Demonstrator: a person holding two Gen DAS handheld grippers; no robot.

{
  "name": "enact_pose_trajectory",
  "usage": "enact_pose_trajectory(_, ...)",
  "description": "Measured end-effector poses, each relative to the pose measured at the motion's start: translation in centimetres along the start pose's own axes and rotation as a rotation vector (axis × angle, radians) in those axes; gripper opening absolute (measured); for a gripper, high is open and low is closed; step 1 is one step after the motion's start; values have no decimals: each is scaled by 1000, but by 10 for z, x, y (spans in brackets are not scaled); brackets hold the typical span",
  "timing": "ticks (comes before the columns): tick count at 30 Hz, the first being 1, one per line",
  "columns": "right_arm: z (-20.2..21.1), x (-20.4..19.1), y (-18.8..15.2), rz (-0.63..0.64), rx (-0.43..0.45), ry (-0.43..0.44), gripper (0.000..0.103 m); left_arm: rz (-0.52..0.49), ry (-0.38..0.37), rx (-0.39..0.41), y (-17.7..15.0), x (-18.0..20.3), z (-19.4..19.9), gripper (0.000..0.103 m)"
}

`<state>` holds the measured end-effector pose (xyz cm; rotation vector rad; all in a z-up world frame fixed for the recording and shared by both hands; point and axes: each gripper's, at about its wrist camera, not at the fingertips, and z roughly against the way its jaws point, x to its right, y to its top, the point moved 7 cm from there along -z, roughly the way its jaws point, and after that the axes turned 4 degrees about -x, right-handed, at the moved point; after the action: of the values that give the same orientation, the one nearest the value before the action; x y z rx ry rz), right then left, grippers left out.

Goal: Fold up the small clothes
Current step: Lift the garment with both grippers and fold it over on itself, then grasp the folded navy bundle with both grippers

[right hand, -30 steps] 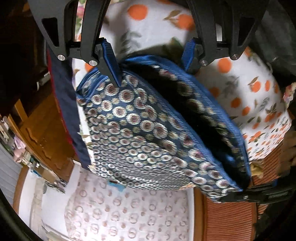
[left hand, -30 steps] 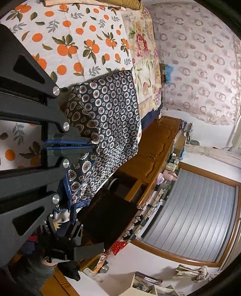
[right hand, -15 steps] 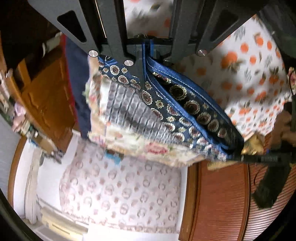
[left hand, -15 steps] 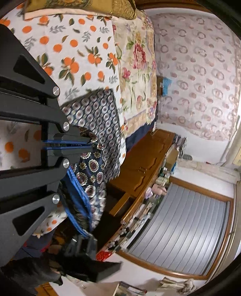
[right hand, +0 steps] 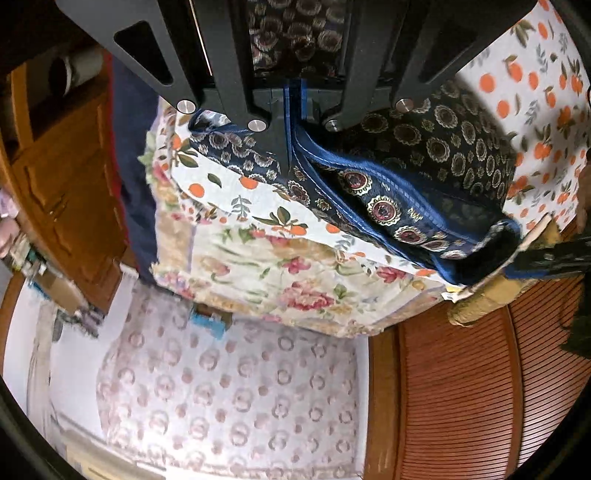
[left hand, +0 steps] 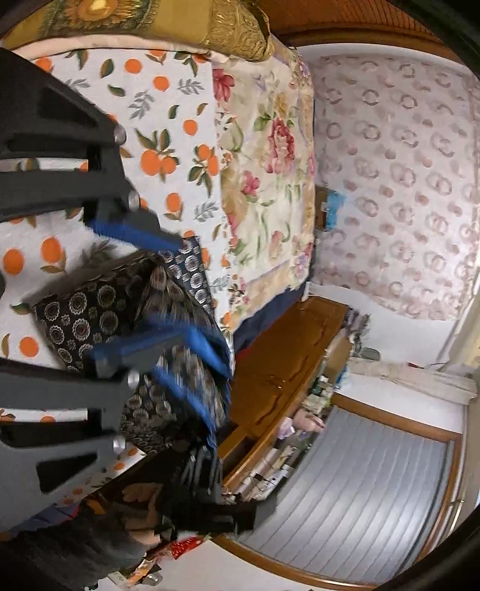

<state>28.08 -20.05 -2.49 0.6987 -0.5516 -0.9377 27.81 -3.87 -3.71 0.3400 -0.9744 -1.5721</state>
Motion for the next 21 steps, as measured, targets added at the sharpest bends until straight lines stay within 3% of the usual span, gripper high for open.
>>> enact_pose_trajectory(3,-4,14,13,-28,2,3,4,-20,20,-23,-1,-6,-10,52)
enact_pose_trajectory(5,-4,20,22,-54,3,-13,17,-33,23,-49,-5,-7,-20,52)
enact_pose_trajectory(9,1,26,42,-102,37,-66,27,-42,40,-98,-10,-9,-41,52)
enact_pose_trajectory(11,4,31,51,-130,58,-103,42,-44,61,-122,-9,-13,-52,52)
enact_pose_trajectory(13,11,32,52,-148,77,-119,44,-45,72,-142,-8,-18,-62,52)
enact_pose_trajectory(15,20,30,48,-163,82,-118,45,-44,79,-154,-7,-22,-69,52)
enact_pose_trajectory(17,27,25,37,-169,80,-102,61,-36,89,-169,-7,-28,-75,52)
enact_pose_trajectory(19,27,16,18,-173,61,-64,70,-22,80,-192,-8,-33,-84,52)
enact_pose_trajectory(21,19,15,-3,-180,4,-41,70,-15,72,-216,-10,-35,-92,52)
